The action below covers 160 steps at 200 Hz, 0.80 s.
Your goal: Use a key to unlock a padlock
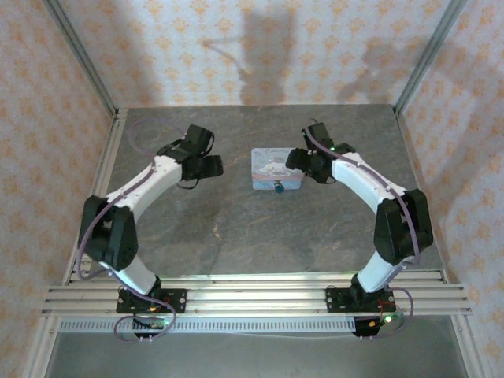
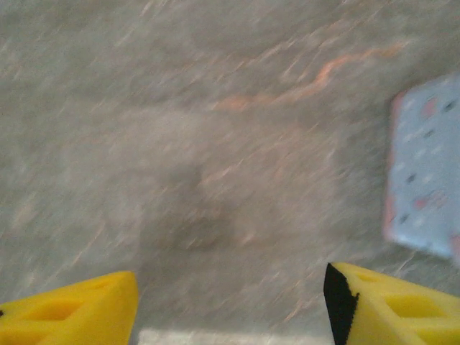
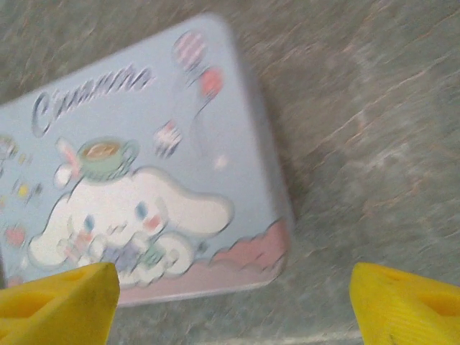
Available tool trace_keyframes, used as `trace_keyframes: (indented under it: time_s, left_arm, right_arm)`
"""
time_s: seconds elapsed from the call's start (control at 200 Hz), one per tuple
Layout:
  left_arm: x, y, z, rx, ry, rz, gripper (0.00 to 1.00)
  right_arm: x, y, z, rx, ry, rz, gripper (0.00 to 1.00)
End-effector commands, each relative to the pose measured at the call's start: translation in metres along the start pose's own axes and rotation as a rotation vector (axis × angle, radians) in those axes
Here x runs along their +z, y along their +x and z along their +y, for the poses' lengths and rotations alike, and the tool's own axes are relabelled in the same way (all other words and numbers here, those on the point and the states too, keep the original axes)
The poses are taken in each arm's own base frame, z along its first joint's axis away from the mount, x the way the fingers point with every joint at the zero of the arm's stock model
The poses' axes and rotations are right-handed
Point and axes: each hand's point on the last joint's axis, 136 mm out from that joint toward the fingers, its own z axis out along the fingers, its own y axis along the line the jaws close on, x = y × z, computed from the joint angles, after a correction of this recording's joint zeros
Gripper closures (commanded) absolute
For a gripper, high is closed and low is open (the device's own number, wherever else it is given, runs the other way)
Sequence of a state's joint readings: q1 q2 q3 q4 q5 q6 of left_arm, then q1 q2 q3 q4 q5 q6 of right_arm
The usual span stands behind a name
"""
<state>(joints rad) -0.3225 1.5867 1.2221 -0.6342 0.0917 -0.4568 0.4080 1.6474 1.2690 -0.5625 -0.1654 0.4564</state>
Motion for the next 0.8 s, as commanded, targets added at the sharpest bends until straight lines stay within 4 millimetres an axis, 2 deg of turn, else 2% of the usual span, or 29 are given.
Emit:
trace_keyframes:
  time_s: [0.0,0.13,0.305,0.4,0.566,0.796]
  left_arm:
    - [-0.001,0.065,0.023,0.027,-0.04,0.178,0.36]
    - [-0.003,0.115,0.031,-0.021,-0.024,0.266,0.45]
    - [-0.001,0.153,0.036,-0.132,0.025,0.309,0.56]
    - [0.003,0.161,0.024,-0.188,0.121,0.305,0.63]
    - [0.013,0.169,0.004,-0.258,0.248,0.331,0.64]
    - [0.024,0.171,-0.001,-0.317,0.267,0.342,0.65]
  right_arm:
    - [-0.017,0.016,0.018,-0.051,-0.017,-0.022,0.17]
    - [-0.016,0.038,0.035,-0.089,-0.041,0.002,0.17]
    - [-0.018,0.049,0.053,-0.115,-0.078,0.009,0.18]
    - [-0.018,0.049,0.056,-0.124,-0.086,0.003,0.18]
    - [-0.013,0.051,0.057,-0.132,-0.082,0.018,0.18]
    - [-0.007,0.057,0.054,-0.119,-0.079,0.032,0.18]
